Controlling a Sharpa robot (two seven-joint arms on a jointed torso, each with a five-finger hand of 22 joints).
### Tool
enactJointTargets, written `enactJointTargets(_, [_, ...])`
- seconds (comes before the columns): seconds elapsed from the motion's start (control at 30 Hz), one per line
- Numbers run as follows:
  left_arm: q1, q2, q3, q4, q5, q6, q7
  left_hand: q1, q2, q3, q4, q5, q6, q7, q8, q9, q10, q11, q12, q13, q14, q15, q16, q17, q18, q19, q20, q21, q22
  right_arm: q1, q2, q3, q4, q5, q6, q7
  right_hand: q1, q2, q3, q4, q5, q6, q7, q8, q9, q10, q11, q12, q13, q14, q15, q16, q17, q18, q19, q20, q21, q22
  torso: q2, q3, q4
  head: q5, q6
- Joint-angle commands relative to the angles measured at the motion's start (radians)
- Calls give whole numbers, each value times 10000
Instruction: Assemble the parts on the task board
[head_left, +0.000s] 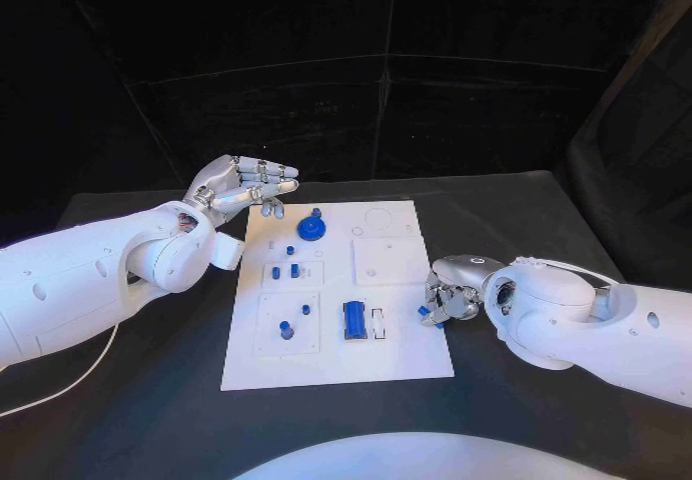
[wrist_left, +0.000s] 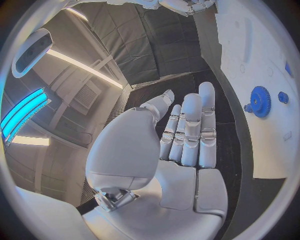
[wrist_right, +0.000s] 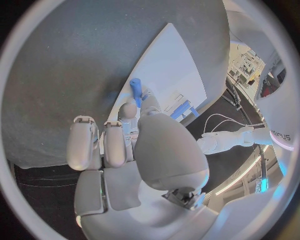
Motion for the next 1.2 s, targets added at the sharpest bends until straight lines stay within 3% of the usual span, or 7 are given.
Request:
enactJointTargets(0.03, [12, -9, 9, 21, 39, 101, 33, -1, 100, -78, -5, -35, -71, -15, 67, 14, -75, -15, 37, 16, -45, 27, 45, -14, 64, 9, 36, -50, -13, -69, 25, -65, -39, -290, 433, -72, 65, 27, -38, -34, 154, 24, 3, -71, -46, -45, -47, -74, -44, 419, -70, -62, -25, -97, -23, -32, -52, -26, 2, 1, -7, 1, -2])
enactJointTargets(0.23, [12, -16, 9, 25, 39, 100, 26, -1, 100, -78, -5, -35, -71, -15, 67, 14, -75, -15, 37, 16, -45, 27, 45, -14, 64, 9, 36, -50, -13, -71, 61, -64, -34, -260, 251, -117, 58, 182, 38, 163, 1759, -14, 38, -321, -114, -141, -41, -342, -207, 405, -60, -127, -79, -82, -50, -33, -92, -69, 6, 7, -6, 3, -19])
enactJointTargets(0.5, [12, -13, 9, 22, 39, 105, 20, -1, 100, -78, -5, -35, -71, -15, 67, 14, -75, -15, 37, 16, -45, 27, 45, -14, 64, 9, 36, -50, -13, -71, 82, -64, 1, -108, 26, -186, 27, 253, 133, 353, 2161, -92, 75, -528, -192, -192, 7, -530, -336, 408, -33, -134, -60, -87, -53, -10, -103, -72, -7, 5, -3, 6, -41])
enactJointTargets(0.7, [11, -4, 8, 11, 39, 109, 20, -9, 111, -102, 0, -35, -77, -17, 82, 13, -93, -15, 62, 16, -46, 29, 53, -19, 64, 15, 37, -61, -23, -71, 50, -62, 167, 426, -820, -196, 117, 158, 348, 598, 3383, -80, 116, -795, -348, -185, 27, -522, -305, 429, -12, -94, 25, -94, -21, 11, -80, -22, -10, 12, -17, 6, -23])
enactJointTargets(0.83, [10, 9, 8, 8, 39, 125, 18, -1, 116, -100, -4, -34, -78, -19, 84, 13, -97, -16, 65, 16, -47, 27, 52, -24, 64, 16, 37, -62, -24, -69, -3, -60, 418, 1173, -2115, 121, 49, 50, 381, 756, 3501, -44, 127, -876, -402, -155, 39, -510, -293, 431, -2, -93, 36, -102, 3, 21, -60, 17, -2, -1, -2, -26, -34])
enactJointTargets(0.9, [9, 13, 8, 6, 39, 129, 15, 17, 124, -95, -15, -32, -79, -22, 88, 13, -103, -18, 70, 15, -49, 25, 52, -29, 64, 18, 36, -64, -26, -69, -6, -60, 494, 1491, -2437, 232, 20, 21, 395, 816, 3491, 22, 114, -882, -414, -98, 32, -429, -233, 441, -6, -67, 79, -112, 31, 21, -34, 65, 6, -4, 8, -40, -13])
enactJointTargets(1.2, [7, 12, 8, 16, 39, 135, 3, 54, 140, -82, -37, -31, -80, -23, 97, 13, -112, -21, 82, 15, -50, 22, 56, -31, 67, 22, 32, -67, -29, -67, 136, -59, 525, 3065, -2477, 266, -92, -7, 419, 927, 3422, 132, 97, -926, -450, 3, 22, -319, -149, 461, -14, -16, 158, -126, 76, 16, 10, 140, 9, -9, 6, 4, -40])
